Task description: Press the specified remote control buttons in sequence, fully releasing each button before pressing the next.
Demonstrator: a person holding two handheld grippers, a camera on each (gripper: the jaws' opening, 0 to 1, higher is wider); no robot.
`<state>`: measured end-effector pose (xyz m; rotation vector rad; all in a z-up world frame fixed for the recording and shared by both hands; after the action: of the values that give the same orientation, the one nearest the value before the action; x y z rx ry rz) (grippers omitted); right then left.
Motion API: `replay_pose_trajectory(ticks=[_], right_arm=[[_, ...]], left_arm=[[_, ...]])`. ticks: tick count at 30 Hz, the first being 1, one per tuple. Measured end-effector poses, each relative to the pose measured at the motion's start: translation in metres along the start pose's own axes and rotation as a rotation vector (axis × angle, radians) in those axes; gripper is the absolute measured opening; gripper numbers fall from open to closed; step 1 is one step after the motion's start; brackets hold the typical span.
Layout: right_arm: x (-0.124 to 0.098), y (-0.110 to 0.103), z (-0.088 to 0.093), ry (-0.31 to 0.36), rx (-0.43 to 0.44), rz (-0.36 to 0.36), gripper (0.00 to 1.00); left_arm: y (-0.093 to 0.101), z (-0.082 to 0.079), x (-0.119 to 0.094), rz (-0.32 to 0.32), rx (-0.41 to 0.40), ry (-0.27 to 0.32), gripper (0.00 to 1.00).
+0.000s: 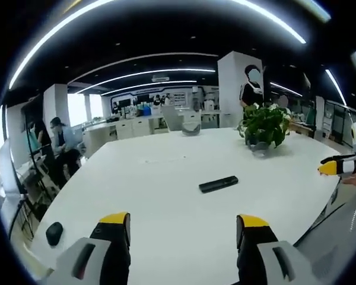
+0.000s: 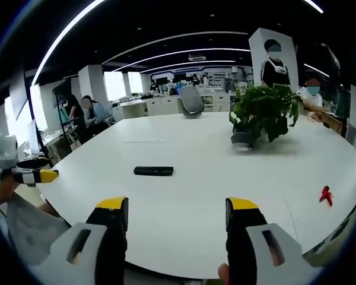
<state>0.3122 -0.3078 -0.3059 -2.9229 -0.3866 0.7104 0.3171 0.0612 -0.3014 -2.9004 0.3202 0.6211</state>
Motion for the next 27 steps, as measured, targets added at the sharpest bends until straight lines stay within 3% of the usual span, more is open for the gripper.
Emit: replay_pose_trajectory(ticks=[13,17,27], right_arm=[[0.000,0.000,0.000,-0.001,0.009,0.000,0.64],[0.001,0.000,0.001,-0.013,0.010,-0.008,0.63],[0.002,0.001,0.001,-0.012,0.011,-0.005,0.63]], left_arm=[[-0.002,-0.021,0.034,0.090,0.109,-0.024,0.67],[-0.001,-0.030,0.046,0.139,0.160,-0.044,0.58],[0.009,-0.055,0.087,0.234,0.245,-0.025,0.60]])
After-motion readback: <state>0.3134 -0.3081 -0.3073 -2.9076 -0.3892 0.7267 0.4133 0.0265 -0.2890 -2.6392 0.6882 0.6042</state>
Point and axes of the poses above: the point that each gripper's makers call its tool centre point, and the gripper's own axes: x roughly forward along the fingers, y roughly to its right, z roughly out of its underside, the point moved 9 cm from there along -x, roughly backward along the fingers, and after that the axes turned 3 degrees about x, right-handed, at the moved point
